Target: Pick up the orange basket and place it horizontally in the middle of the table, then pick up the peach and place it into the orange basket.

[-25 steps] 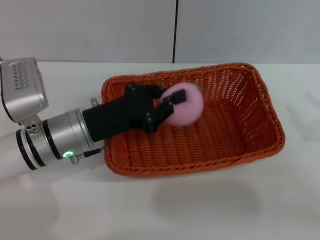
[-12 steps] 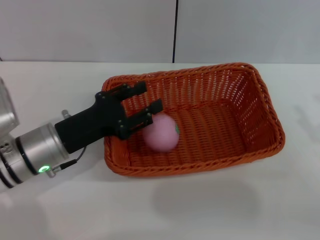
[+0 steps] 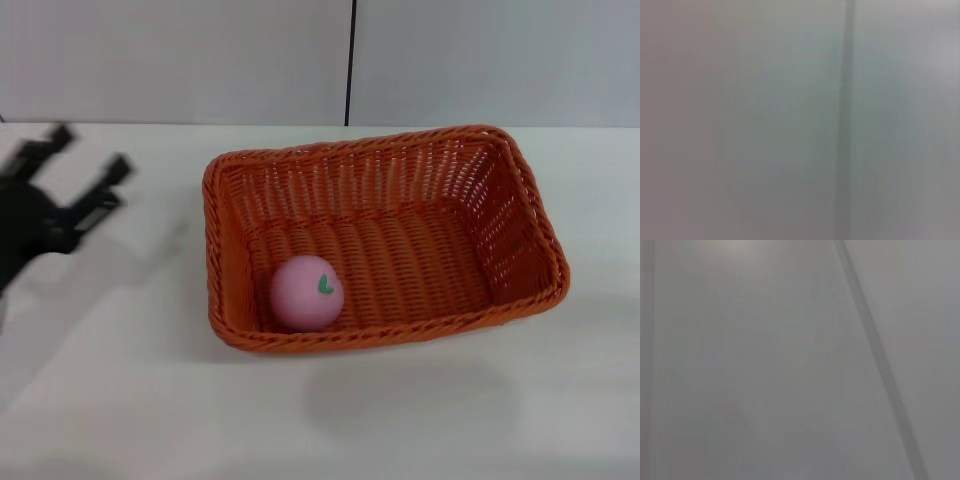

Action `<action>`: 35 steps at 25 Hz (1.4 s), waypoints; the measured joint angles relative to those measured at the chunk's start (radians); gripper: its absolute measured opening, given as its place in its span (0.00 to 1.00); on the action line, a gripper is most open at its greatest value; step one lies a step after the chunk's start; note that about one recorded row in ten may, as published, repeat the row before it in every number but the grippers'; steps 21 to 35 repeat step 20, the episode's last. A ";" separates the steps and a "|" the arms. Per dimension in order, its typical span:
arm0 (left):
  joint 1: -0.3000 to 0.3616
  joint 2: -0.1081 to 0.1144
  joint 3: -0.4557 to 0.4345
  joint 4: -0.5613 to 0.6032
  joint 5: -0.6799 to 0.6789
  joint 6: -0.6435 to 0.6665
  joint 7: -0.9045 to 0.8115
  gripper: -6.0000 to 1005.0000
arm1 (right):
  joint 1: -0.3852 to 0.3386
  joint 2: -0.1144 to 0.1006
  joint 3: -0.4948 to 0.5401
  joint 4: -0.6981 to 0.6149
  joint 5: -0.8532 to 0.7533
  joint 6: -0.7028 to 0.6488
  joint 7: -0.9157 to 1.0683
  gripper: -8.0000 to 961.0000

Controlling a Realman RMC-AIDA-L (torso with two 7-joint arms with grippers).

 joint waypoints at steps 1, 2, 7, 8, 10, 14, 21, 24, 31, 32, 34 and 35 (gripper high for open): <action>0.023 0.000 0.000 0.003 -0.056 0.005 0.032 0.79 | 0.002 0.000 0.040 0.034 0.000 0.000 -0.020 0.71; 0.036 0.000 -0.001 0.008 -0.089 0.009 0.050 0.80 | 0.004 0.000 0.068 0.059 0.000 0.000 -0.036 0.71; 0.085 -0.004 -0.001 0.114 -0.327 0.019 0.240 0.81 | 0.040 0.002 0.215 0.189 0.000 0.009 -0.175 0.71; 0.087 -0.004 -0.001 0.133 -0.358 0.019 0.270 0.81 | 0.050 0.002 0.236 0.210 0.000 0.010 -0.208 0.71; 0.090 -0.005 -0.001 0.169 -0.430 0.019 0.329 0.81 | 0.062 0.003 0.259 0.237 0.000 0.011 -0.258 0.71; 0.097 -0.004 -0.001 0.188 -0.497 0.030 0.342 0.81 | 0.076 0.003 0.268 0.263 0.000 0.015 -0.276 0.71; 0.100 -0.004 -0.001 0.193 -0.502 0.045 0.342 0.81 | 0.082 0.002 0.268 0.265 0.000 0.031 -0.276 0.71; 0.100 -0.004 -0.001 0.193 -0.502 0.045 0.342 0.81 | 0.082 0.002 0.268 0.265 0.000 0.031 -0.276 0.71; 0.100 -0.004 -0.001 0.193 -0.502 0.045 0.342 0.81 | 0.082 0.002 0.268 0.265 0.000 0.031 -0.276 0.71; 0.100 -0.004 -0.001 0.193 -0.502 0.045 0.342 0.81 | 0.082 0.002 0.268 0.265 0.000 0.031 -0.276 0.71; 0.100 -0.004 -0.001 0.193 -0.502 0.045 0.342 0.81 | 0.082 0.002 0.268 0.265 0.000 0.031 -0.276 0.71; 0.100 -0.004 -0.001 0.193 -0.502 0.045 0.342 0.81 | 0.082 0.002 0.268 0.265 0.000 0.031 -0.276 0.71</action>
